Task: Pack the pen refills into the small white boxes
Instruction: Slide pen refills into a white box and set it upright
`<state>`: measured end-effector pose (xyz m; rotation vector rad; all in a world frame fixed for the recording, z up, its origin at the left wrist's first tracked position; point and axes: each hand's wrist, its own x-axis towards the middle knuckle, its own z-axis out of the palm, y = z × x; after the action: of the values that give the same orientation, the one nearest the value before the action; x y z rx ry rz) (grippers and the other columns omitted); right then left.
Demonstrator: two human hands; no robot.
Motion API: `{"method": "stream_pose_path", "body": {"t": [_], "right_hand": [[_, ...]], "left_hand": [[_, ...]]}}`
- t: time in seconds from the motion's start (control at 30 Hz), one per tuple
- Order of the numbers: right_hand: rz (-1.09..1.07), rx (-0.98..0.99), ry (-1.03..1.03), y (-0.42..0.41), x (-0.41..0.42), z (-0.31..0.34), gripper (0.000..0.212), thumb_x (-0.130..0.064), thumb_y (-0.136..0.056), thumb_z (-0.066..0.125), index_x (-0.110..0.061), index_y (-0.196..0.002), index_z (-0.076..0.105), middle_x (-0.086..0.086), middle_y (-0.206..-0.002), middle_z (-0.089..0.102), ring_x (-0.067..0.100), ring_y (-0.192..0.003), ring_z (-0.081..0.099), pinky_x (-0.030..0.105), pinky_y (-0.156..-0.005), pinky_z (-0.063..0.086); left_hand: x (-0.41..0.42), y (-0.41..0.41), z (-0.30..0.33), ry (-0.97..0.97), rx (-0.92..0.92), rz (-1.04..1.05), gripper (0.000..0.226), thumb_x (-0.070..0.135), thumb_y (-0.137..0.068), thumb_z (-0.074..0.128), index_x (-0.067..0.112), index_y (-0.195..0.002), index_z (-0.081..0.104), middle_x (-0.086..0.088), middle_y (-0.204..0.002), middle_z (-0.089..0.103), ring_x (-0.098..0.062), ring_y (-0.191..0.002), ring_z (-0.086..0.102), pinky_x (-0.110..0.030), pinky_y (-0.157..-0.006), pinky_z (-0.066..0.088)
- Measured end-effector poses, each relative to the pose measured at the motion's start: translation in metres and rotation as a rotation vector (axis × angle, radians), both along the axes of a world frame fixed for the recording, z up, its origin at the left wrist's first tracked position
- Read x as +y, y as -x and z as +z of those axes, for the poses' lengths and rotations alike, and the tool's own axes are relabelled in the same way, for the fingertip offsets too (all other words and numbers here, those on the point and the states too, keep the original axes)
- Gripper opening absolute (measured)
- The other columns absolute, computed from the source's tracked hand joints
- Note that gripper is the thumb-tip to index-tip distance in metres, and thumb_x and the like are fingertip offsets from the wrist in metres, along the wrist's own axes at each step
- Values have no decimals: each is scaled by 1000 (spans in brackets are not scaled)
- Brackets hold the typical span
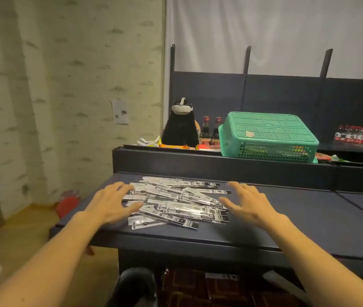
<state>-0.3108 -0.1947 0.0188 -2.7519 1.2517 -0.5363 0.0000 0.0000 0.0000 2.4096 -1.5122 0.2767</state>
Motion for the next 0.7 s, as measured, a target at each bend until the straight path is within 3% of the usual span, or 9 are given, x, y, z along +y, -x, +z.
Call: {"method": "stream_pose_path", "body": {"t": [0.1, 0.23, 0.37, 0.57, 0.63, 0.7], "right_hand": [[62, 43, -73, -18, 3, -14, 84, -82, -78, 37, -39, -149, 20, -3, -157, 26, 24, -141, 26, 53, -110, 27], [107, 130, -158, -43, 3, -42, 105, -100, -56, 28, -54, -147, 4, -6, -162, 4, 24, -148, 5, 62, -114, 12], [87, 179, -208, -61, 1, -51, 103, -103, -51, 28, -63, -141, 0, -8, -162, -7, 27, -149, -6, 65, -114, 1], [69, 141, -153, -67, -4, -52, 97, -102, -55, 18, -59, -142, 21, -8, -162, 13, 21, -149, 8, 58, -117, 14], [45, 140, -150, -69, -4, -53, 99, -102, -53, 11, -60, -141, 22, -8, -161, 15, 22, -148, 8, 59, -117, 9], [22, 151, -161, -73, -3, -52, 96, -102, -51, 7, -64, -139, 19, -11, -161, 11, 22, -149, 1, 62, -115, -2]], "left_hand": [[3, -18, -12, -109, 96, -22, 105, 97, -57, 21, 39, -146, 24, 2, -157, 17, -23, -145, 13, -51, -116, 13], [-3, -28, -26, -220, 154, -92, 119, 102, -47, 19, 45, -149, -1, 3, -160, -10, -27, -146, -12, -55, -116, -3], [-12, -34, -32, -252, 202, -203, 112, 99, -52, 27, 48, -147, -4, 4, -159, -14, -27, -146, -12, -55, -116, -4], [-29, -56, -28, -166, 183, -366, 88, 91, -67, 34, 51, -144, 21, 15, -157, 18, -14, -144, 18, -45, -117, 16], [-34, -59, -30, -175, 148, -365, 89, 93, -65, 24, 52, -144, 19, 12, -159, 12, -15, -146, 11, -48, -118, 9], [-37, -62, -33, -214, 84, -309, 89, 94, -62, 16, 58, -143, 10, 10, -160, -3, -23, -147, -7, -57, -114, -8]]}}
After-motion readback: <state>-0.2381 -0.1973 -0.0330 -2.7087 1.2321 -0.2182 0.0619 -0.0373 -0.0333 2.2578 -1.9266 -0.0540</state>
